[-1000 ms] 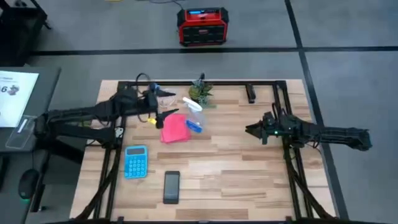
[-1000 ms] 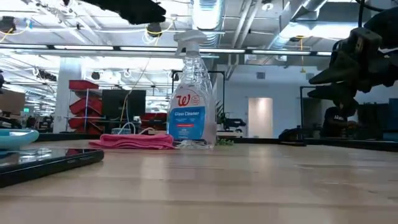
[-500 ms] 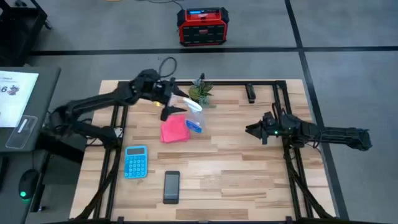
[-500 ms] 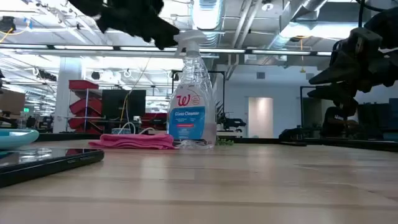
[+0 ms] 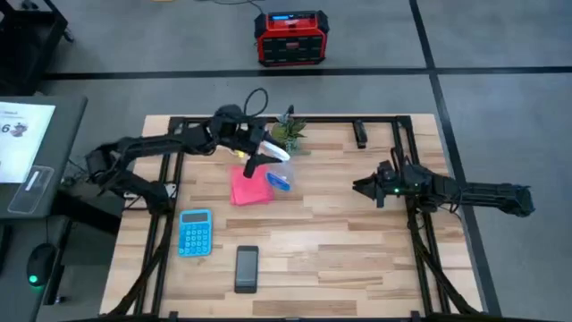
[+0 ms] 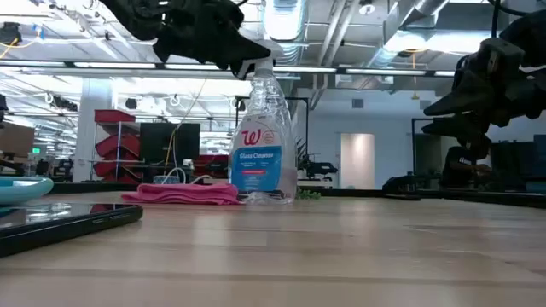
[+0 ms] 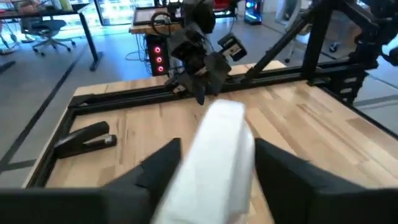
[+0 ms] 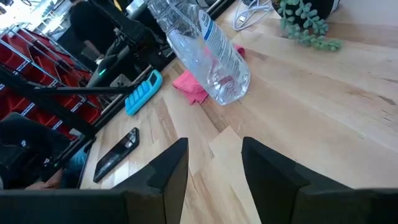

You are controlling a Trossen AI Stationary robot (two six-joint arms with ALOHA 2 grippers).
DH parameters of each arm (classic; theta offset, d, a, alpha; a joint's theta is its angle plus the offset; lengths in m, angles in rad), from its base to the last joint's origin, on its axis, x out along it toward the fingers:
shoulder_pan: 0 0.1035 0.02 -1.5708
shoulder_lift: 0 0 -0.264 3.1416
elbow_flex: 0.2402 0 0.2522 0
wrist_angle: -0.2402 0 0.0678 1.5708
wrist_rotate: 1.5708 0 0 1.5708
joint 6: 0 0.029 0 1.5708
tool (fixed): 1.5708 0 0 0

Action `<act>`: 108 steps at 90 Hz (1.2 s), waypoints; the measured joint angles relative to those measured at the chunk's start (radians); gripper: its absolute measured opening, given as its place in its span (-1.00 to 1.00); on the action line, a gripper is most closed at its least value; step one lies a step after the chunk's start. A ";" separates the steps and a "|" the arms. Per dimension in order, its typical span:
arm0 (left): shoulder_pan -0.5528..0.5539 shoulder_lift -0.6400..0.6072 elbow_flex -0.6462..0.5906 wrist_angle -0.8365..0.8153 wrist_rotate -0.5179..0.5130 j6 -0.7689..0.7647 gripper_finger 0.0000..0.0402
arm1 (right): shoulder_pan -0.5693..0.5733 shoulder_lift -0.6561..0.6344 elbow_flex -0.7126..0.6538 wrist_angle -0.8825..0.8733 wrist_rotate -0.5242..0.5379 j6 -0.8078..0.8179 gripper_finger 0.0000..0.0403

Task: Apply microfiber cloth
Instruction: Spray the front of the cellphone using the spray bottle

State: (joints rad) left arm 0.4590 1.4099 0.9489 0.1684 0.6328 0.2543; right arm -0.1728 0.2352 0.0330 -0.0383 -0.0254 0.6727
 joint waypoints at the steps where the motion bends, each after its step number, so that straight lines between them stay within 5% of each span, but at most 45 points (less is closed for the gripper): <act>1: -0.003 0.000 0.000 0.006 -0.001 -0.003 -0.48 | 0.000 0.000 0.000 0.000 0.000 0.000 -0.31; 20: -0.101 -0.005 0.026 0.073 -0.013 -0.067 -0.59 | 0.000 0.000 0.000 0.000 0.000 0.000 -0.31; 46: -0.370 0.046 0.162 0.079 -0.090 -0.073 -0.59 | 0.000 0.000 0.000 0.000 0.001 0.000 -0.31; 87: -0.571 0.515 0.591 0.100 -0.133 -0.171 -0.59 | 0.000 0.000 0.000 -0.003 0.001 0.000 -0.31; 108: -0.643 0.635 0.681 0.205 -0.127 -0.268 -0.59 | 0.000 0.000 0.000 -0.004 0.001 0.000 -0.31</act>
State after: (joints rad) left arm -0.1837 2.0454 1.6299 0.3730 0.5060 -0.0135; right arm -0.1730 0.2353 0.0330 -0.0422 -0.0242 0.6727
